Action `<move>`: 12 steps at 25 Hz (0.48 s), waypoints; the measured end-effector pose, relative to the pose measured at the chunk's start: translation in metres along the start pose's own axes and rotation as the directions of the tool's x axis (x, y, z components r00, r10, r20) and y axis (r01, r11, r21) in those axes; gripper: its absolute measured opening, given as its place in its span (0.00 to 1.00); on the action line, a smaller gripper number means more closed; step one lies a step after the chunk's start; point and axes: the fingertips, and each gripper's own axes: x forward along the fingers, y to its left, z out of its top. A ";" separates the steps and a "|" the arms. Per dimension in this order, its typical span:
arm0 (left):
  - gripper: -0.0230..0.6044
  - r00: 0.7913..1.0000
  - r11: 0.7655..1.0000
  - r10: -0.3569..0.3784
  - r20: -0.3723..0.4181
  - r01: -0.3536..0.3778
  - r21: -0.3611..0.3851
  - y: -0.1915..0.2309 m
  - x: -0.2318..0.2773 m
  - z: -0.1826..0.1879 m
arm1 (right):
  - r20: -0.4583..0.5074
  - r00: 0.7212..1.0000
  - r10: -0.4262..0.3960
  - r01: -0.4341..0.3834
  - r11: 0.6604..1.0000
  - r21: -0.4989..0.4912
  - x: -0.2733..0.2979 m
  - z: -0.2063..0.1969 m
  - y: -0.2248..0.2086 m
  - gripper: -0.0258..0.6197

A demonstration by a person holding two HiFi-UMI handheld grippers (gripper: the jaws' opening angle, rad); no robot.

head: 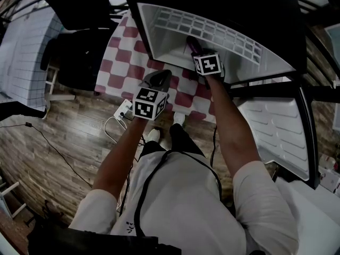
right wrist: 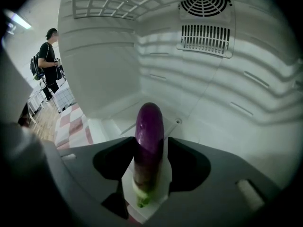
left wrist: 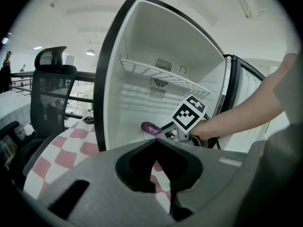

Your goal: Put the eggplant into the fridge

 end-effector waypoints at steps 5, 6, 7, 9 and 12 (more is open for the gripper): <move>0.05 1.000 1.000 0.003 0.005 -0.003 0.008 0.000 -0.003 0.004 | 0.008 1.000 0.001 -0.001 1.000 0.011 -0.006 0.000 -0.002 0.40; 0.05 1.000 1.000 0.002 0.005 -0.002 0.010 0.000 -0.003 0.006 | 0.009 1.000 0.000 0.000 1.000 0.014 -0.007 0.000 -0.002 0.40; 0.05 1.000 1.000 0.000 0.006 0.000 0.013 -0.001 -0.004 0.007 | 0.010 1.000 -0.001 0.001 1.000 0.016 -0.009 -0.001 -0.002 0.40; 0.05 1.000 1.000 -0.004 0.006 0.004 0.021 -0.002 -0.005 0.009 | 0.014 1.000 -0.001 0.001 1.000 0.021 -0.013 -0.001 -0.002 0.40; 0.05 1.000 1.000 -0.007 0.011 0.006 0.028 -0.003 -0.008 0.014 | 0.023 1.000 -0.003 0.002 0.999 0.032 -0.019 -0.001 -0.002 0.40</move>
